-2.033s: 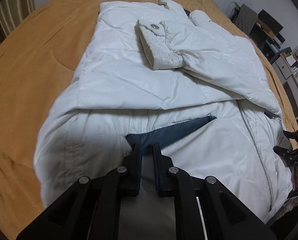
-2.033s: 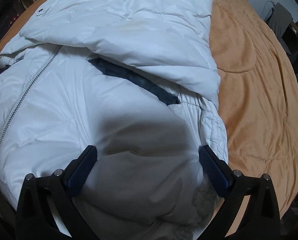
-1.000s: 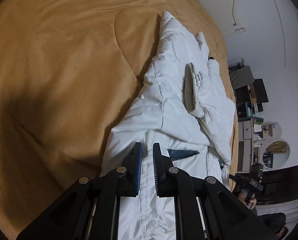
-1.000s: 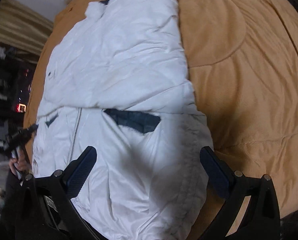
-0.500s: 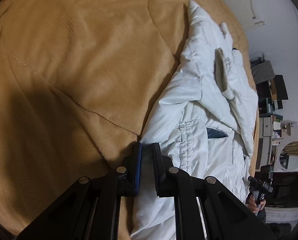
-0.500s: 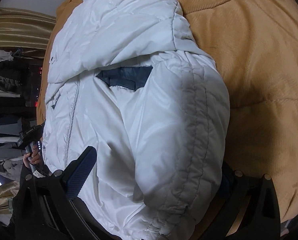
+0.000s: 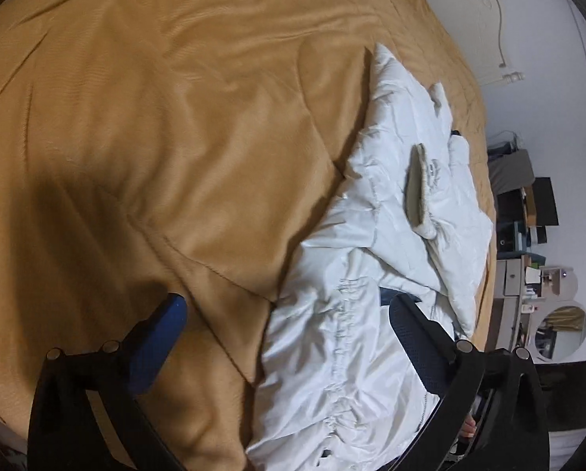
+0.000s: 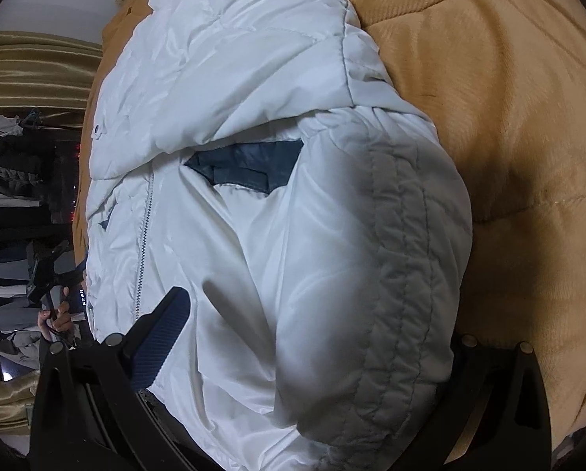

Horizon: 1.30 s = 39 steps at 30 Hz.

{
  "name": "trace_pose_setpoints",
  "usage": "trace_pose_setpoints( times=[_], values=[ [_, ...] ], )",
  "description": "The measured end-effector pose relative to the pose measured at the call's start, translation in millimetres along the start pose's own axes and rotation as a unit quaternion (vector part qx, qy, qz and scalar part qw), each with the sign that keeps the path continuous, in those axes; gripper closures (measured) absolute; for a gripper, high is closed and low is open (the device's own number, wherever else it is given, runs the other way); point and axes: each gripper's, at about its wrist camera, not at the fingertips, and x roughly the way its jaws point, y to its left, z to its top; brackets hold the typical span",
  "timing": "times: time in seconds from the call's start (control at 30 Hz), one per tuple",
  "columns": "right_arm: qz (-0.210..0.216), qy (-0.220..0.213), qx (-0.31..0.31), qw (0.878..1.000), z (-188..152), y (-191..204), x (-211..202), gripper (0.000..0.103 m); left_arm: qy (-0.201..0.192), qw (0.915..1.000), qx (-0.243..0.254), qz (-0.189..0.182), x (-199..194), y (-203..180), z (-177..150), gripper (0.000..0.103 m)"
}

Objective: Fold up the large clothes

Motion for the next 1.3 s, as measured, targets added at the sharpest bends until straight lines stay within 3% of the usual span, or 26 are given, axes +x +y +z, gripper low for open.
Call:
trace_pose_setpoints(
  times=[0.1,0.17,0.23,0.33,0.4,0.47,0.5,0.6,0.67,0.7,0.73,0.77,0.8,0.87,0.93,1.03,1.17,1.3],
  values=[
    [-0.002,0.000,0.001,1.000,1.3,5.9,5.1,0.000,0.027,0.9992,-0.012,-0.027,16.3,1.4,1.9,0.000],
    [0.008,-0.004,0.004,1.000,1.7,5.0,2.0,0.000,0.052,0.9981,0.007,-0.032,33.1,-5.2,3.1,0.000],
    [0.011,-0.004,0.004,1.000,1.2,3.0,0.7,0.000,0.082,0.9958,0.041,-0.007,53.6,-16.7,2.2,0.000],
    [0.013,0.001,-0.002,1.000,-0.9,5.0,-0.7,0.000,0.096,0.9896,0.100,0.038,63.3,-36.5,-5.9,0.001],
    [0.019,0.009,-0.013,1.000,-4.4,11.0,-2.8,0.000,0.113,0.9877,0.108,-0.004,57.3,-43.8,-16.1,0.001],
    [0.029,0.024,-0.043,0.998,-11.2,23.0,-6.1,0.000,0.133,0.9820,0.114,-0.070,47.7,-53.6,-30.4,0.000],
    [0.030,0.030,-0.058,0.997,-14.4,28.3,-8.6,0.000,0.134,0.9796,0.131,-0.074,46.2,-58.8,-35.6,0.000],
    [0.038,0.052,-0.088,0.994,-20.7,38.1,-11.3,0.000,0.160,0.9738,0.161,-0.011,65.1,-61.4,-47.1,0.001],
    [0.027,0.067,-0.081,0.994,-21.7,36.8,-5.0,0.000,0.161,0.9739,0.160,0.004,74.2,-57.5,-50.2,0.003],
    [0.017,0.071,-0.078,0.994,-21.5,36.1,-1.2,0.000,0.154,0.9759,0.154,0.017,75.0,-58.2,-48.7,0.011],
    [-0.008,0.074,-0.077,0.994,-21.4,36.2,4.6,0.007,0.148,0.9769,0.148,0.043,74.3,-60.3,-45.1,0.020],
    [-0.046,0.076,-0.084,0.993,-21.2,39.5,9.0,0.032,0.145,0.9770,0.143,0.063,71.4,-59.8,-43.1,0.041],
    [-0.097,0.079,-0.095,0.988,-20.4,43.7,11.3,0.046,0.142,0.9788,0.131,0.067,66.0,-61.3,-36.7,0.056],
    [-0.118,0.071,-0.103,0.985,-16.4,54.6,1.6,0.075,0.147,0.9805,0.115,0.062,54.9,-65.5,-27.8,0.072],
    [-0.123,0.052,-0.108,0.985,-13.2,70.6,-16.7,0.080,0.144,0.9770,0.135,0.081,42.7,-80.3,-27.3,0.077],
    [-0.118,0.017,-0.130,0.984,-13.1,100.1,-50.0,0.083,0.134,0.9642,0.198,0.114,22.5,-113.9,-40.3,0.082],
    [-0.112,-0.003,-0.122,0.986,-24.3,116.8,-83.4,0.084,0.135,0.9597,0.224,0.102,-10.4,-124.3,-54.9,0.083],
    [-0.089,0.008,-0.112,0.990,-56.8,111.9,-97.6,0.084,0.183,0.9539,0.220,0.091,-28.8,-101.2,-86.9,0.083]
  ],
)
